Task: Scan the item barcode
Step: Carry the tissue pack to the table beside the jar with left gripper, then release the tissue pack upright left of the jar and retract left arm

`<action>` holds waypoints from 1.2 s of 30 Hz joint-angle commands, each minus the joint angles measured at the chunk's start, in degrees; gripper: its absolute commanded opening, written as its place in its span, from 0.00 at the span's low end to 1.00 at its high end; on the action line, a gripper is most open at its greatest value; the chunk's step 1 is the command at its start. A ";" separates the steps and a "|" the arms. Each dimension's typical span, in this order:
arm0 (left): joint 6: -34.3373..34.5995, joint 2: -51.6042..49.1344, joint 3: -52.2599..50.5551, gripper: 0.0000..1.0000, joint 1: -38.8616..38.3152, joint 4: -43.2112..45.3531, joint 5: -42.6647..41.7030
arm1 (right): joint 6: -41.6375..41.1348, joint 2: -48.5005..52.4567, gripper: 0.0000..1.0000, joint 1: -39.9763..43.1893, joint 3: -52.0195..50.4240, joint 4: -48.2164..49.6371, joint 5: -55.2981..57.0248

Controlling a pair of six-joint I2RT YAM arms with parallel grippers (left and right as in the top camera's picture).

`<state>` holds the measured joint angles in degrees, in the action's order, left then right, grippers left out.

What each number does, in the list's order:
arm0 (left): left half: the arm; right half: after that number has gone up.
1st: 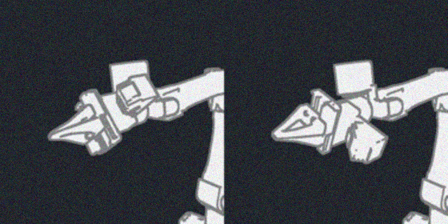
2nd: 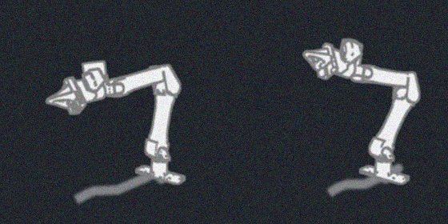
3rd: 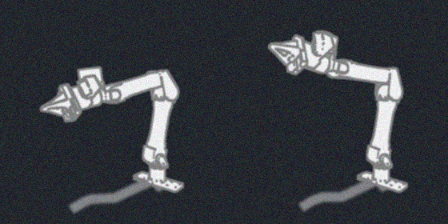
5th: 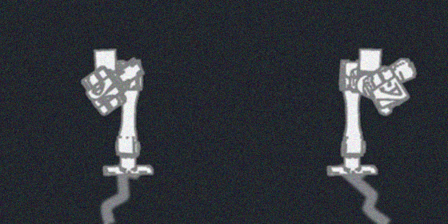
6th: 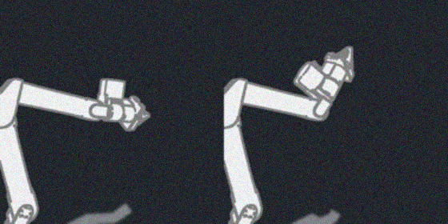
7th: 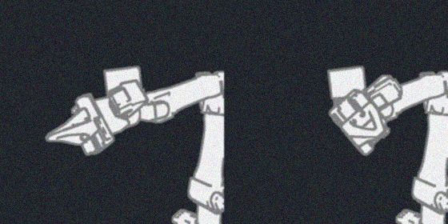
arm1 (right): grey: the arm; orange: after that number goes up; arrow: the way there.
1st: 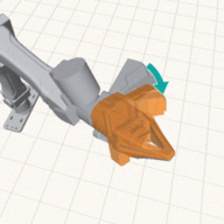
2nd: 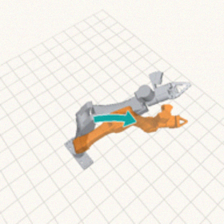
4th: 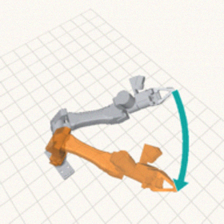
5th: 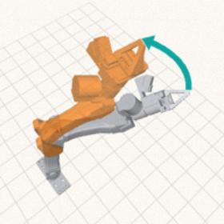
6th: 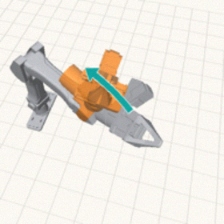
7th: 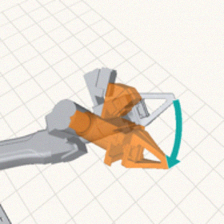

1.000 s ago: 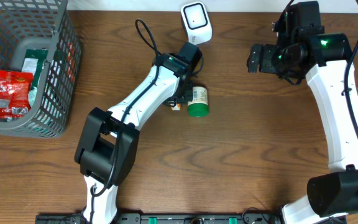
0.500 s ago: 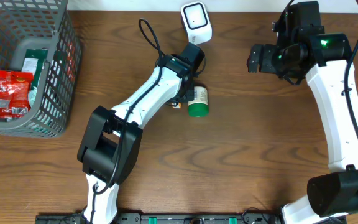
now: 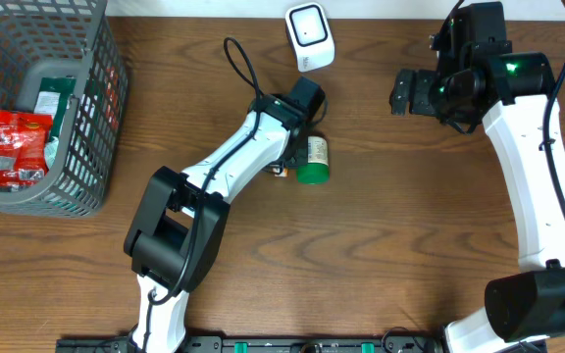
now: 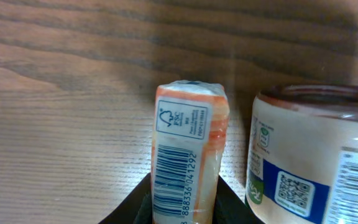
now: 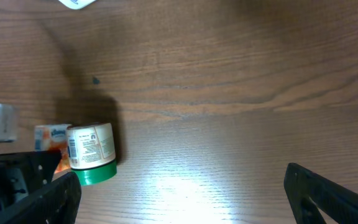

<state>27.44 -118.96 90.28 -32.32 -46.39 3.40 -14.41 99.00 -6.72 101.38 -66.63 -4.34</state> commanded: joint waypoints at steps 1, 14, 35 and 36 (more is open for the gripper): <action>0.98 -0.96 -1.84 0.27 -0.39 0.96 1.18 | 0.55 0.24 0.99 -0.09 1.03 -0.04 -0.26; 0.70 0.68 -1.36 0.64 0.02 1.75 1.18 | 0.55 0.24 0.99 -0.09 1.03 -0.04 -0.24; -11.52 29.79 6.64 0.59 13.77 -3.63 3.08 | 0.55 0.24 0.99 -0.07 1.03 -0.04 -0.24; -12.15 30.16 8.87 0.59 15.23 -5.38 3.61 | 0.55 0.24 0.99 -0.09 1.03 -0.04 -0.24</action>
<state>20.10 -91.57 93.17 -21.02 -49.12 4.99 -14.41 99.00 -6.72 101.38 -66.63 -4.34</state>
